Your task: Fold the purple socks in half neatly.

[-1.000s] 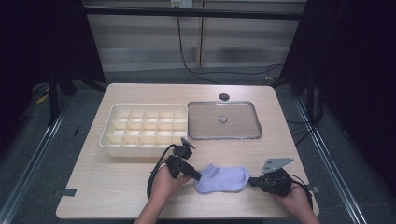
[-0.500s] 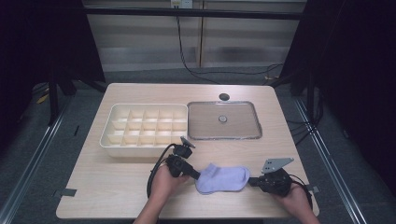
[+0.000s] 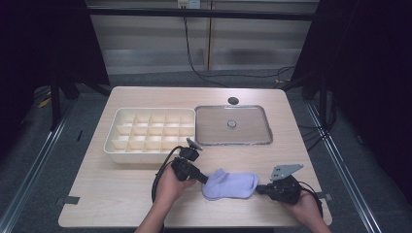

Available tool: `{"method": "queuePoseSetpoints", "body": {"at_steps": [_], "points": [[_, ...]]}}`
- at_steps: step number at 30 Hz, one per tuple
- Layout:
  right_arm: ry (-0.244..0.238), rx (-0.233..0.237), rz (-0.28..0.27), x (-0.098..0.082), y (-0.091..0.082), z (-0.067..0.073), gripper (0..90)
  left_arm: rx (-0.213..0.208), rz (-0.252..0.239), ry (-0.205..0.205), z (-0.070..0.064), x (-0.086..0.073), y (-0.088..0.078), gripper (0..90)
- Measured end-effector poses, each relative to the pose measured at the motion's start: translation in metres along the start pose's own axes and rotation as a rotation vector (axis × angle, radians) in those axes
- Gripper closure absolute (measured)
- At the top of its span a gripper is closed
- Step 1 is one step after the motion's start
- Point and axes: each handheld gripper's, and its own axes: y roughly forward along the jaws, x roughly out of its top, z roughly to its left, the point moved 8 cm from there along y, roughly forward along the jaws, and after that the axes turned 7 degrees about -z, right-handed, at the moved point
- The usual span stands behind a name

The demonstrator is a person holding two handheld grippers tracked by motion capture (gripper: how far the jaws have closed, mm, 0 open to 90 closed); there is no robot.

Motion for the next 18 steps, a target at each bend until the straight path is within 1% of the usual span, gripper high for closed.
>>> {"method": "queuePoseSetpoints", "body": {"at_steps": [1,2,3,4,5,7,8,9,10,11,12,13,15,16,17,18], "points": [[-0.001,0.0,0.004,0.0,0.0,0.001,88.2,-0.009,-0.016,-0.019,-0.001,0.002,-0.001,83.6],[-0.001,0.0,0.004,0.0,0.0,0.001,88.2,-0.009,-0.016,-0.019,-0.001,0.002,-0.001,83.7],[-0.009,0.004,0.001,0.001,0.001,0.002,88.2,-0.02,0.0,-0.003,0.0,0.002,-0.004,83.7],[-0.009,0.004,0.001,0.001,0.001,0.002,88.2,-0.024,0.004,-0.006,0.0,0.003,-0.006,83.7],[-0.01,0.006,0.004,0.001,0.002,0.003,88.2,-0.029,-0.006,-0.006,-0.001,0.004,-0.006,83.7],[-0.011,0.01,0.002,0.001,0.002,0.003,88.2,-0.028,-0.003,-0.001,-0.001,0.006,-0.009,83.7],[-0.015,0.008,0.004,0.001,0.002,0.003,88.1,-0.043,-0.015,-0.009,-0.002,0.007,-0.009,83.7],[-0.021,-0.007,0.01,0.001,0.0,0.001,88.1,-0.038,-0.018,-0.006,-0.003,0.008,-0.011,83.7],[-0.012,-0.019,0.008,0.0,-0.003,-0.003,88.2,-0.037,-0.02,-0.006,-0.003,0.009,-0.012,83.7],[0.004,-0.022,-0.006,0.0,-0.005,-0.006,88.2,-0.039,-0.022,-0.004,-0.003,0.01,-0.012,83.7],[0.017,-0.026,-0.019,0.0,-0.007,-0.009,88.2,-0.037,-0.014,0.008,-0.004,0.011,-0.013,83.7],[0.017,-0.026,-0.019,0.0,-0.007,-0.009,88.2,-0.037,-0.014,0.008,-0.004,0.011,-0.013,83.7],[0.041,-0.051,-0.031,0.0,-0.01,-0.015,88.5,-0.037,-0.022,0.003,-0.005,0.012,-0.013,83.7],[0.042,-0.059,-0.033,0.0,-0.01,-0.017,88.4,-0.034,-0.018,0.005,-0.004,0.012,-0.013,83.7],[0.039,-0.08,-0.027,0.0,-0.009,-0.02,88.3,-0.035,-0.015,0.004,-0.004,0.011,-0.013,83.7],[0.037,-0.085,-0.025,0.0,-0.008,-0.021,88.1,-0.035,-0.016,-0.002,-0.004,0.011,-0.012,83.7]]}}
